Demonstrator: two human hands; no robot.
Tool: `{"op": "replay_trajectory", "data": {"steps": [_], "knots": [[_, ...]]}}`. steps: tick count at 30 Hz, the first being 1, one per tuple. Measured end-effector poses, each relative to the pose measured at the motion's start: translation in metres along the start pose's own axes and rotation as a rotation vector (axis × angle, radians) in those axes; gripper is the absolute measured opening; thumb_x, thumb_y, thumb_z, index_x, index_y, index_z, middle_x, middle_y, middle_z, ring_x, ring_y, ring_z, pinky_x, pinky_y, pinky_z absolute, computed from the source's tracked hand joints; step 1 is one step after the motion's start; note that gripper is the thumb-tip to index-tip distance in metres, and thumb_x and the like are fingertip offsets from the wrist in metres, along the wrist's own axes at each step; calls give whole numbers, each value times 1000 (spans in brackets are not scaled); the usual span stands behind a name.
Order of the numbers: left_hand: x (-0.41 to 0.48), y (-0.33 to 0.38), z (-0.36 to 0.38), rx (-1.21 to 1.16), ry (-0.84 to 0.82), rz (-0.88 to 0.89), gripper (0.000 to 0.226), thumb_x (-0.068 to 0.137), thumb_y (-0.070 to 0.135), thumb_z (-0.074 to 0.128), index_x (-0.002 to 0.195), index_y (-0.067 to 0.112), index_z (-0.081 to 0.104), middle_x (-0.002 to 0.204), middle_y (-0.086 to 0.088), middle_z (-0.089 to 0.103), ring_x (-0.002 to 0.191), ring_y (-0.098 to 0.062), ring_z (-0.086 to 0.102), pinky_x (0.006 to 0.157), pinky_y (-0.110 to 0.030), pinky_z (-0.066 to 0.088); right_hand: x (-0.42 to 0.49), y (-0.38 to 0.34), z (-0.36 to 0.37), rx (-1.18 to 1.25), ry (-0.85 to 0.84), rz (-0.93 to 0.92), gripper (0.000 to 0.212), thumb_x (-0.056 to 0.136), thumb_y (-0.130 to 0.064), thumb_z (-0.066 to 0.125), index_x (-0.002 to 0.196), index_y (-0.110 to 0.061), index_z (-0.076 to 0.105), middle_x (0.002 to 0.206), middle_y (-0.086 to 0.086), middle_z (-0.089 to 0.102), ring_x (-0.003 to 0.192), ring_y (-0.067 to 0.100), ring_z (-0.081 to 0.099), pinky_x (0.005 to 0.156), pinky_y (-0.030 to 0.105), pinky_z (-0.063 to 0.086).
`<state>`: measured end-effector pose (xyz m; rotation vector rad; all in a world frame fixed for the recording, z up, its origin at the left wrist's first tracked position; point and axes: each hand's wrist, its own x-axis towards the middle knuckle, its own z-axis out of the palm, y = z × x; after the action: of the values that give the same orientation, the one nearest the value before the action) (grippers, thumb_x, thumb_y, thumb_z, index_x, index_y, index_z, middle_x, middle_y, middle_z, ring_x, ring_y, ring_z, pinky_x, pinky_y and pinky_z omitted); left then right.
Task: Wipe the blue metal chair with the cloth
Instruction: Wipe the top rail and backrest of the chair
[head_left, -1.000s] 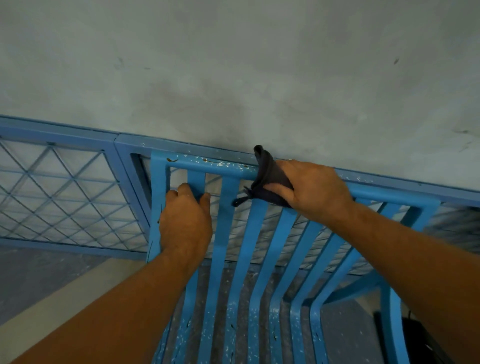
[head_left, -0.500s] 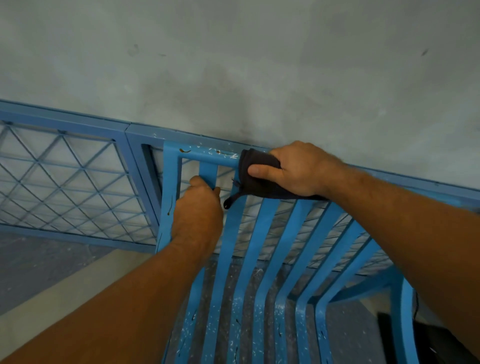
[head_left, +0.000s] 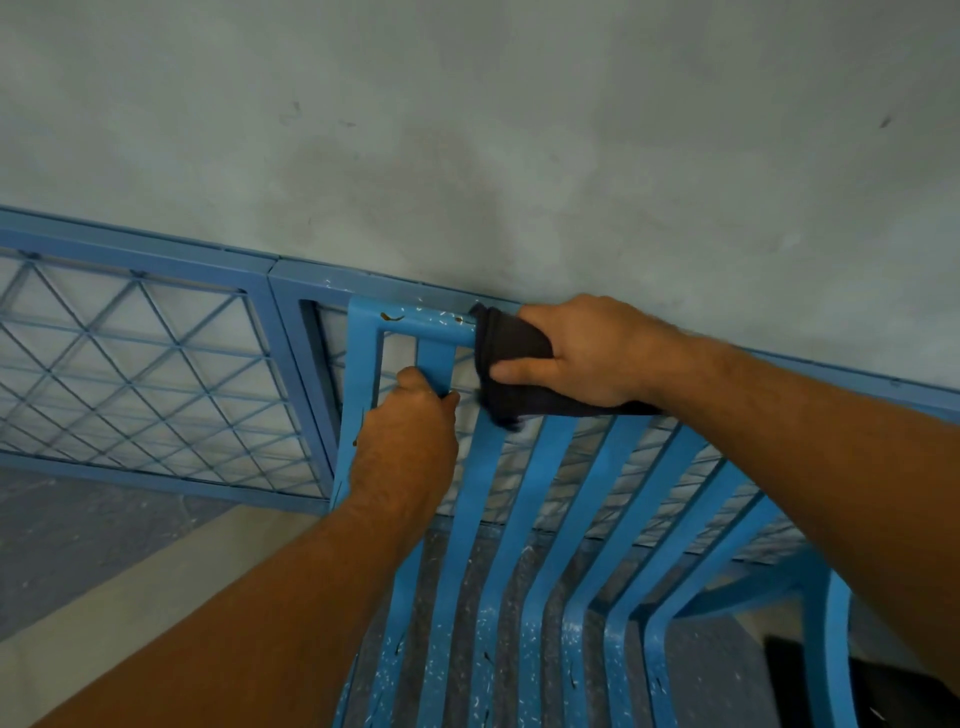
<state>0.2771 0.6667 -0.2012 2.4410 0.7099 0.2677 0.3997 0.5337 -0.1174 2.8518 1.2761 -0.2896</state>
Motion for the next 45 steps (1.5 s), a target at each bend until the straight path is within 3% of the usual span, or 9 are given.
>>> {"op": "replay_trajectory", "data": {"steps": [5, 10, 14, 17, 21, 28, 33, 37, 45], "knots": [[0, -4, 4, 10, 23, -7, 24, 100, 27, 48, 114, 7, 47, 71, 7, 43, 64, -14, 46, 57, -29, 38, -1, -15, 7, -112, 171, 83, 73, 82, -79, 15, 108, -26, 58, 82, 0, 59, 72, 21, 56, 63, 34, 44], [1, -4, 2, -15, -21, 20, 34, 99, 38, 47, 111, 6, 46, 83, -6, 59, 75, -27, 59, 61, -34, 44, -25, 0, 28, -104, 379, -189, 57, 98, -54, 33, 146, -24, 37, 116, 4, 63, 93, 30, 63, 73, 44, 53], [1, -3, 1, -1, -2, 37, 38, 98, 41, 46, 112, 6, 47, 91, -10, 64, 83, -31, 64, 68, -40, 52, -23, 1, 18, -83, 230, -148, 59, 98, -54, 36, 152, -37, 19, 120, 1, 60, 95, 27, 61, 78, 43, 53], [2, -5, 3, 28, 12, 30, 30, 100, 32, 48, 114, 6, 46, 94, -9, 66, 84, -30, 66, 69, -40, 52, -3, -15, 4, -59, 92, 14, 57, 86, -74, 33, 118, -31, 52, 96, -1, 63, 79, 20, 58, 70, 35, 50], [4, -3, -6, 27, -50, 11, 29, 100, 36, 45, 112, 9, 49, 96, -8, 65, 87, -31, 65, 70, -39, 51, 16, -32, -3, 7, 50, 81, 72, 75, -85, 16, 78, -25, 55, 74, -3, 59, 65, 14, 55, 59, 32, 45], [-9, -21, -61, 10, 150, 228, 28, 98, 38, 46, 91, 15, 61, 67, 3, 58, 58, -16, 57, 52, -30, 47, -6, -23, 42, -198, 687, -211, 48, 96, -44, 42, 112, -6, 66, 89, 11, 69, 69, 32, 65, 56, 37, 52], [19, -43, -67, -139, 194, 71, 49, 90, 45, 61, 125, 11, 53, 112, -5, 63, 97, -22, 60, 74, -29, 44, 3, -32, 22, -113, 426, -160, 48, 93, -55, 47, 125, -19, 57, 101, 1, 68, 84, 27, 65, 65, 34, 50], [33, -39, -54, -146, 43, 45, 36, 92, 41, 57, 112, 11, 56, 92, -7, 65, 83, -27, 63, 67, -35, 51, 29, -46, 0, -66, 121, -30, 60, 81, -80, 33, 87, -24, 53, 74, -5, 51, 67, 18, 52, 60, 31, 41], [48, -47, -60, -82, -63, 175, 11, 88, 26, 59, 89, 16, 53, 81, -4, 63, 73, -26, 62, 58, -30, 44, 38, -90, 18, -190, 398, 91, 66, 93, -69, 17, 109, -21, 59, 92, 2, 64, 78, 26, 59, 62, 32, 35]]}}
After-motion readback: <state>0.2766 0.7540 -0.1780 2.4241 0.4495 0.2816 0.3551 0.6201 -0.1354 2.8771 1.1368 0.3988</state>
